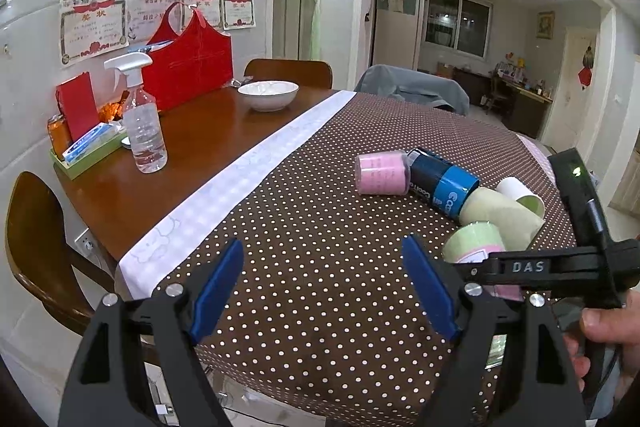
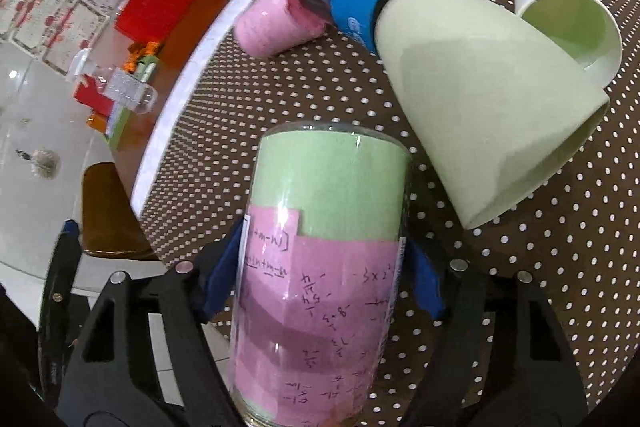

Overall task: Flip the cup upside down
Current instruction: 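Rotate the held canister with the right gripper to stand it upright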

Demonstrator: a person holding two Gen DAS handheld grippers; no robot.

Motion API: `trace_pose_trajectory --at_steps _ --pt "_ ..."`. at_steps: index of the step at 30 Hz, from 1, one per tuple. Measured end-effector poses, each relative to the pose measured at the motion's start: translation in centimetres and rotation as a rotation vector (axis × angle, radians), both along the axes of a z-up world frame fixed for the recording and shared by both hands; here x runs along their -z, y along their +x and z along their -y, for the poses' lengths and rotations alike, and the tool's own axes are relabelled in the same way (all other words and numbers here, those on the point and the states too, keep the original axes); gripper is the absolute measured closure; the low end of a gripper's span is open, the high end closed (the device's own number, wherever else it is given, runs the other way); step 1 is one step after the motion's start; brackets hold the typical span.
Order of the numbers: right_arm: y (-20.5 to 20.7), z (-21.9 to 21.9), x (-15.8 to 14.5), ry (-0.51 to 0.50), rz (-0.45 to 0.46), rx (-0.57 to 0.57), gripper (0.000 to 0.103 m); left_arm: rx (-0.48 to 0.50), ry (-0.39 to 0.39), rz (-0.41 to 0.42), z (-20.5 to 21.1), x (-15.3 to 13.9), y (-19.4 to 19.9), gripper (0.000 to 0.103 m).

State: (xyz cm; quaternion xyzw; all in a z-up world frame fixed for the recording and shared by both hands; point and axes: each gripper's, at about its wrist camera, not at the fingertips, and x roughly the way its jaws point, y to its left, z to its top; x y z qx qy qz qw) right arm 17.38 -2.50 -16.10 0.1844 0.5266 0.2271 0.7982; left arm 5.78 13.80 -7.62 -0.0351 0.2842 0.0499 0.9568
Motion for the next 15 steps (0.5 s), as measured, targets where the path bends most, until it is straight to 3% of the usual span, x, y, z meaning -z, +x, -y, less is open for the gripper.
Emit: trace_pose_trajectory --at_steps 8,15 --pt "-1.9 1.3 -2.4 0.109 0.113 0.003 0.033 -0.007 0.011 0.008 0.1 -0.3 -0.3 0.023" --pt "-3.3 1.7 -5.3 0.096 0.276 0.052 0.033 -0.005 0.020 0.014 0.5 -0.5 -0.3 0.023"
